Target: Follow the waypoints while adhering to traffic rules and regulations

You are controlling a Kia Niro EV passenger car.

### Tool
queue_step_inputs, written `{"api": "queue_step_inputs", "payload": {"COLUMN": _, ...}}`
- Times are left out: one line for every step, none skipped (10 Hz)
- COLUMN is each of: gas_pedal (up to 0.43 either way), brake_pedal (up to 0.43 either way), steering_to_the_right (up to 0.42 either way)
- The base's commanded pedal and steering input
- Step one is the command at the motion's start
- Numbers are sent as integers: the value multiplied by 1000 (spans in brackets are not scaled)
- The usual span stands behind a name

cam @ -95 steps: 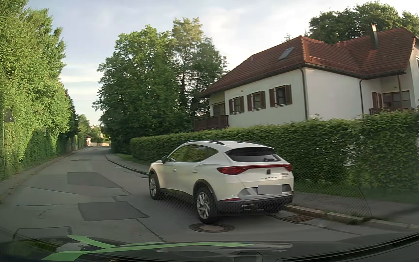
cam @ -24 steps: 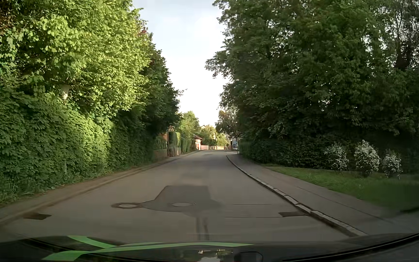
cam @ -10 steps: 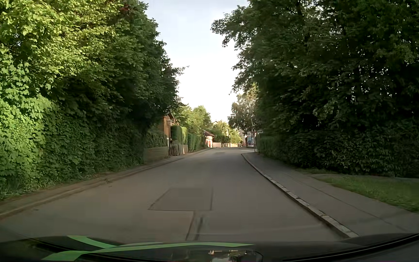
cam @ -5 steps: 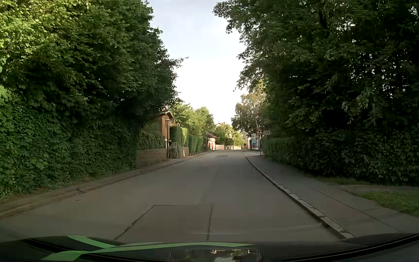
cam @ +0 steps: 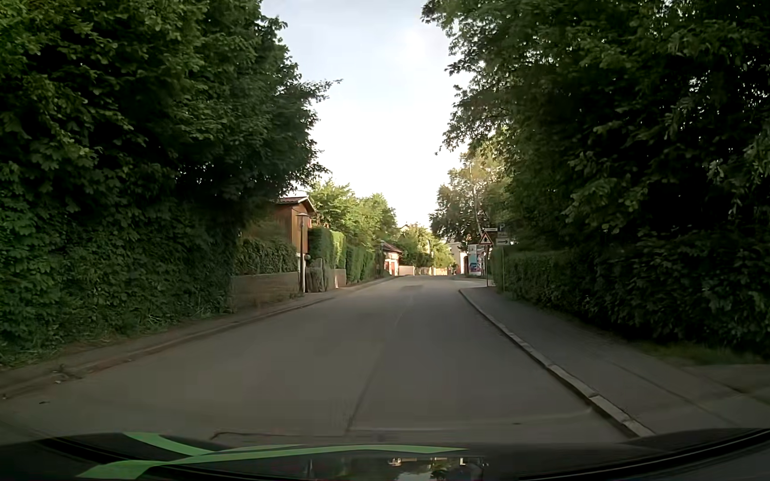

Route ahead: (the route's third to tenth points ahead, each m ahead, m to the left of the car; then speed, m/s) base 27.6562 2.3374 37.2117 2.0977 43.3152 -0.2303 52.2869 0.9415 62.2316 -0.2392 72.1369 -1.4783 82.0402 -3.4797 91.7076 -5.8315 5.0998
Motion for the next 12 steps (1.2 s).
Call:
{"api": "queue_step_inputs", "payload": {"gas_pedal": 20, "brake_pedal": 0, "steering_to_the_right": -6}}
{"api": "queue_step_inputs", "payload": {"gas_pedal": 20, "brake_pedal": 0, "steering_to_the_right": -6}}
{"api": "queue_step_inputs", "payload": {"gas_pedal": 20, "brake_pedal": 0, "steering_to_the_right": -5}}
{"api": "queue_step_inputs", "payload": {"gas_pedal": 20, "brake_pedal": 0, "steering_to_the_right": -5}}
{"api": "queue_step_inputs", "payload": {"gas_pedal": 20, "brake_pedal": 0, "steering_to_the_right": -7}}
{"api": "queue_step_inputs", "payload": {"gas_pedal": 20, "brake_pedal": 0, "steering_to_the_right": -7}}
{"api": "queue_step_inputs", "payload": {"gas_pedal": 20, "brake_pedal": 0, "steering_to_the_right": -7}}
{"api": "queue_step_inputs", "payload": {"gas_pedal": 20, "brake_pedal": 0, "steering_to_the_right": -4}}
{"api": "queue_step_inputs", "payload": {"gas_pedal": 20, "brake_pedal": 0, "steering_to_the_right": -1}}
{"api": "queue_step_inputs", "payload": {"gas_pedal": 20, "brake_pedal": 0, "steering_to_the_right": 0}}
{"api": "queue_step_inputs", "payload": {"gas_pedal": 20, "brake_pedal": 0, "steering_to_the_right": 0}}
{"api": "queue_step_inputs", "payload": {"gas_pedal": 20, "brake_pedal": 0, "steering_to_the_right": 4}}
